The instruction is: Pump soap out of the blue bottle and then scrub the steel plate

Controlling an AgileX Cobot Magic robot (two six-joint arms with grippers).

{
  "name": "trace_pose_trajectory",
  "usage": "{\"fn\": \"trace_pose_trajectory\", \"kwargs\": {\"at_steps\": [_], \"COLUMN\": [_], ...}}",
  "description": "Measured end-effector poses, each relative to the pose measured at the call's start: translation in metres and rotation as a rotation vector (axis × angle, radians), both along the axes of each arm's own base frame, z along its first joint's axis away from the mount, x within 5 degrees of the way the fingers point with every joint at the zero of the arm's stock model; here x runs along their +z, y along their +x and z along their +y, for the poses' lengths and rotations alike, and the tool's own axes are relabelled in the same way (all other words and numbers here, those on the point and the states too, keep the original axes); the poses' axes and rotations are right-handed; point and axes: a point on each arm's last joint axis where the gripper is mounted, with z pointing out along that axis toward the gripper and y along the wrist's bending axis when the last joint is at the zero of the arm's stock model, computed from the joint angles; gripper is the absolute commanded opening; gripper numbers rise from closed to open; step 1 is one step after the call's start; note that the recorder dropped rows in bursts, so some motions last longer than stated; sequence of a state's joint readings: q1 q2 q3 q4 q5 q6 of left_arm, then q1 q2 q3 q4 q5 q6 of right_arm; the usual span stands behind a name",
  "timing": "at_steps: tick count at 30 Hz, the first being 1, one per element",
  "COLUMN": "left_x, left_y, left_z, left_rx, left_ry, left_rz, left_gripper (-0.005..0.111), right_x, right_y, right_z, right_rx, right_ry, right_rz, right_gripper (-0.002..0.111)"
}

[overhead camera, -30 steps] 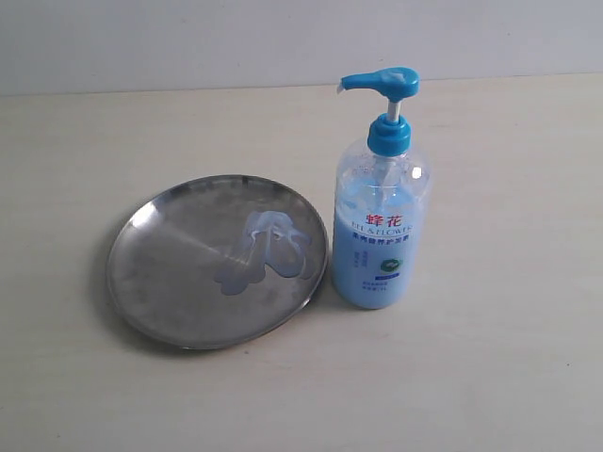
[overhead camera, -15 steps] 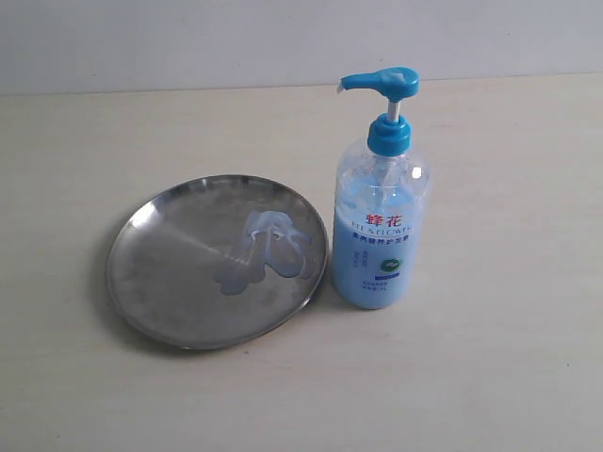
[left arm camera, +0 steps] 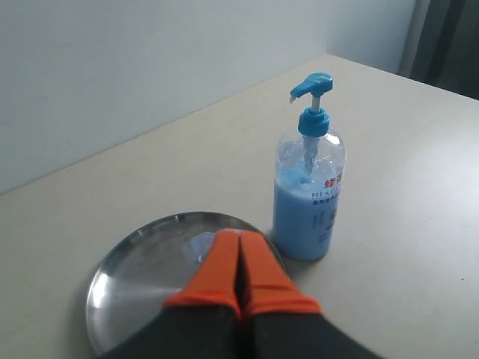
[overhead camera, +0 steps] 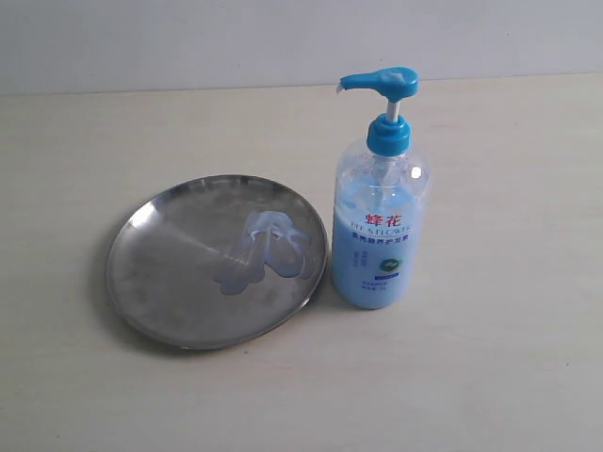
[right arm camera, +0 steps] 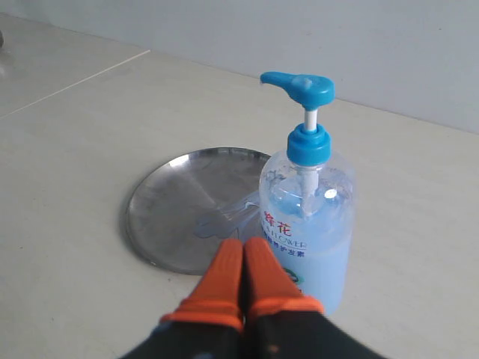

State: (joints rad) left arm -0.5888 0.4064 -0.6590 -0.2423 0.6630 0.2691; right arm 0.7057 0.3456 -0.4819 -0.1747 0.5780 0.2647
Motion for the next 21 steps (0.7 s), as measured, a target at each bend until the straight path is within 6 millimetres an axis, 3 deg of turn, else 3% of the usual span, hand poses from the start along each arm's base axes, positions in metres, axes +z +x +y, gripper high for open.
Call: {"fn": "trace_pose_trajectory", "kwargs": {"at_steps": [14, 21], "left_x": [0.004, -0.011], "left_y": [-0.011, -0.02], "left_z": [0.007, 0.015], "left_rx": [0.002, 0.024], "left_ry": [-0.038, -0.109], "left_rz": [-0.047, -0.098], "left_gripper": [0.0, 0.0], "right_x": [0.0, 0.0], "right_y": [0.0, 0.0], "right_z": [0.0, 0.0], "right_rx": [0.0, 0.0], "right_ry": [0.0, 0.0], "right_rz": [0.0, 0.0], "right_gripper": [0.0, 0.0]}}
